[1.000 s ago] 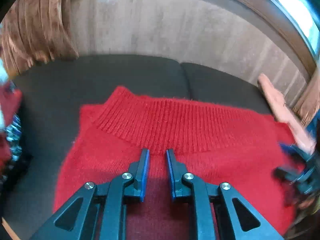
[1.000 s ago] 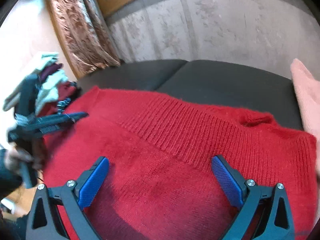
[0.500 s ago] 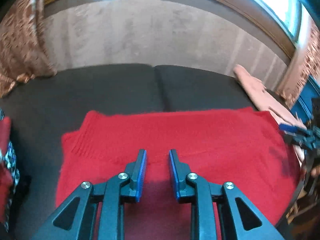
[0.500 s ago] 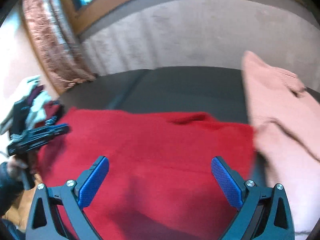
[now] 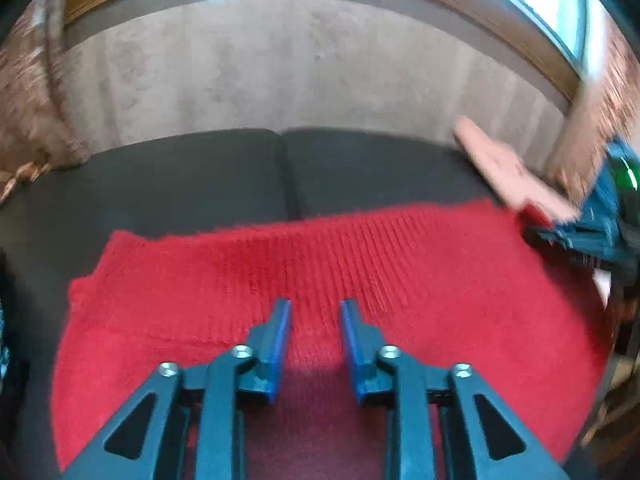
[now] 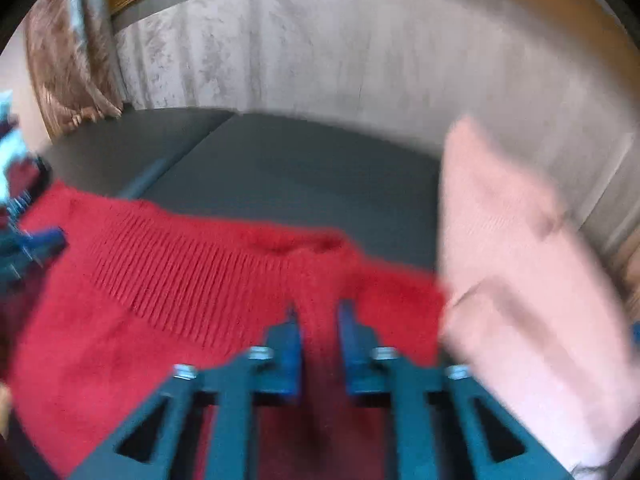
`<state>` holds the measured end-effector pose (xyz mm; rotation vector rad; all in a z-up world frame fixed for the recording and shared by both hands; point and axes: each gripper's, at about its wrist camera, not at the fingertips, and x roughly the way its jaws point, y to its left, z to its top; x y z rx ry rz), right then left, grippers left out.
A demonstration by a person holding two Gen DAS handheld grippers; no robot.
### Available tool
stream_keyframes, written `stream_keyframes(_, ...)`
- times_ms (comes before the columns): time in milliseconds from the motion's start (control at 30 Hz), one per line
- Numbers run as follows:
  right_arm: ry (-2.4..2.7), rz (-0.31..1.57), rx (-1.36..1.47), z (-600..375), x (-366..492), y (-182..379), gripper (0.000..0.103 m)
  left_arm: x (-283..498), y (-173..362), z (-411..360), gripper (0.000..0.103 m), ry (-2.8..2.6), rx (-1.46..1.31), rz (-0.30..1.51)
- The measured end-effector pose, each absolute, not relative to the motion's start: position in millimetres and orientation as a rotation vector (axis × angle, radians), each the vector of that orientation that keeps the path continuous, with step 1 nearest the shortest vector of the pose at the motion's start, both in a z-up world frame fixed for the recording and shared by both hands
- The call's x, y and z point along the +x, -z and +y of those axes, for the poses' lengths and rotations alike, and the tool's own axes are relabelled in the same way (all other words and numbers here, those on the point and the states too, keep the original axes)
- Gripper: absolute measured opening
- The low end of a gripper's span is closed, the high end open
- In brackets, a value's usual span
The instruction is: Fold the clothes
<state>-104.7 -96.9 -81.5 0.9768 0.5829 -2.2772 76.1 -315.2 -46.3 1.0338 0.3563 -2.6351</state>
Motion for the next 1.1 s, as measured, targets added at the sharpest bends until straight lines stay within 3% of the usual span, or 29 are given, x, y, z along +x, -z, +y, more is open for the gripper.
stream_keyframes(67, 2.329, 0.665, 0.979, -99, -112, 86, 0.010, 74, 42, -317, 0.026, 2.629, 0.986, 0.320)
stream_keyframes(233, 2.376, 0.644, 1.028, -93, -123, 121, 0.012, 65, 76, -343, 0.030, 2.596, 1.073, 0.525)
stream_keyframes(333, 2.413, 0.747, 0.985, -101, -115, 123, 0.013, 61, 78, -339, 0.030, 2.587, 1.073, 0.495)
stream_keyframes(433, 2.406, 0.731, 0.996, -100, -115, 119, 0.015, 54, 77, -332, 0.030, 2.576, 1.079, 0.456)
stream_keyframes(500, 2.438, 0.692, 0.992, -94, -115, 104, 0.037, 53, 77, -331, 0.030, 2.575, 1.080, 0.453)
stream_keyframes(533, 2.458, 0.677, 0.972, -93, -111, 95, 0.054, 54, 75, -332, 0.030, 2.575, 1.078, 0.457)
stream_keyframes(633, 2.435, 0.647, 0.827, -103, -77, 69, 0.065, 60, 70, -336, 0.030, 2.576, 1.071, 0.462)
stream_keyframes(767, 2.256, 0.626, 0.777, -133, -42, 64, 0.092, 65, 68, -333, 0.030, 2.568, 1.066, 0.437)
stream_keyframes(867, 2.143, 0.621, 0.862, -151, -31, 87, 0.092, 66, 66, -329, 0.030, 2.561, 1.058, 0.410)
stream_keyframes(967, 2.106, 0.502, 0.970, -142, -37, 118, 0.101, 68, 66, -329, 0.030, 2.564, 1.050, 0.413)
stream_keyframes(1033, 2.078, 0.385, 0.969, -130, -44, 118, 0.101, 68, 66, -331, 0.030, 2.569, 1.049, 0.428)
stream_keyframes(1100, 2.047, 0.420, 0.956, -131, -45, 118, 0.102, 70, 66, -333, 0.030, 2.572, 1.049, 0.441)
